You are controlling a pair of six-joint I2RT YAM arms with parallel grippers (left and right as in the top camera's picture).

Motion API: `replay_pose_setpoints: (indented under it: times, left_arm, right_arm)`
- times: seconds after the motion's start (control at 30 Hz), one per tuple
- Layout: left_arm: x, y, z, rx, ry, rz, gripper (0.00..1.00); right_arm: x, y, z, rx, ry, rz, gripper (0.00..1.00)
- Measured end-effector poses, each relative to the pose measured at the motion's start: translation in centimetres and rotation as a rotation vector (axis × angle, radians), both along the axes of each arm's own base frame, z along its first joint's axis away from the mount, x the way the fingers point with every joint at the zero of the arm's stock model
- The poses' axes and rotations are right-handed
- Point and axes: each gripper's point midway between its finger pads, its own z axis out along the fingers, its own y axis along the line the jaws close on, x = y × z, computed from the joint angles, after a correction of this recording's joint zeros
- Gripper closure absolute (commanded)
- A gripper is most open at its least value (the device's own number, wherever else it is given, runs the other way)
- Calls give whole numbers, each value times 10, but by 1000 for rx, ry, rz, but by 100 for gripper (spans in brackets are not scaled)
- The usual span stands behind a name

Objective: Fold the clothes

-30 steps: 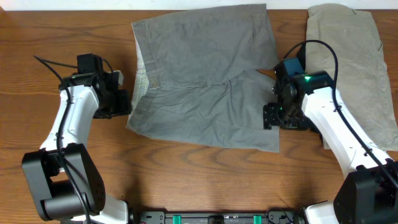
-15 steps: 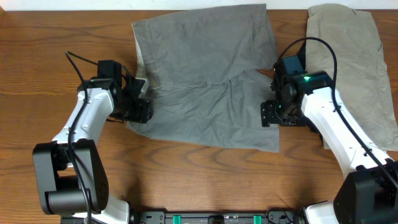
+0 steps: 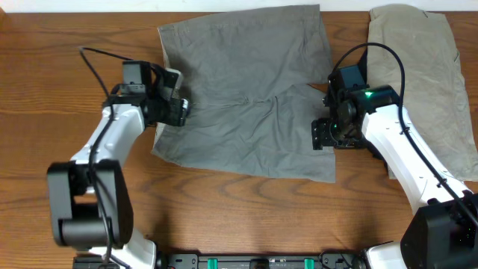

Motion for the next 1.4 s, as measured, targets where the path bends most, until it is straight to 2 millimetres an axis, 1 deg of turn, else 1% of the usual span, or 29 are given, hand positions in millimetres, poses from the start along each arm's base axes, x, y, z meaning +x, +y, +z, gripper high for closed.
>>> replay_pose_setpoints:
  times: [0.13,0.2,0.5,0.7,0.97,1.0,1.03,1.07,1.2,1.27,1.33,1.4]
  left_arm:
    - [-8,-1,-30,-9,86,8,30]
    - [-10,-1,-37,-9,109,8,30]
    - [-12,-1,-39,-6,118,9,31]
    - [-21,11,-45,60,164,33,31]
    - [-24,19,-46,107,176,49,33]
    - [-25,19,-47,108,178,49,35]
    - [-25,20,-47,111,181,51,40]
    - [-26,20,-47,113,185,57,51]
    - [-29,21,-47,100,200,67,77]
    - [-30,18,-47,78,206,65,86]
    - [-31,14,-46,58,212,60,93]
    - [-32,12,-46,48,214,59,94]
  right_arm:
    - [0,0,0,1,-1,0,26]
    - [0,0,0,0,0,0,26]
    - [0,1,0,5,1,1,26]
    - [0,2,0,8,-1,1,26]
    - [4,5,1,24,-13,2,26]
    - [3,5,1,26,-13,2,26]
    - [3,5,1,27,-13,2,26]
    - [3,5,1,27,-13,3,26]
    - [4,5,1,28,-13,2,26]
    - [4,5,1,30,-14,2,26]
    - [4,6,1,30,-14,2,26]
    - [4,6,1,30,-14,2,26]
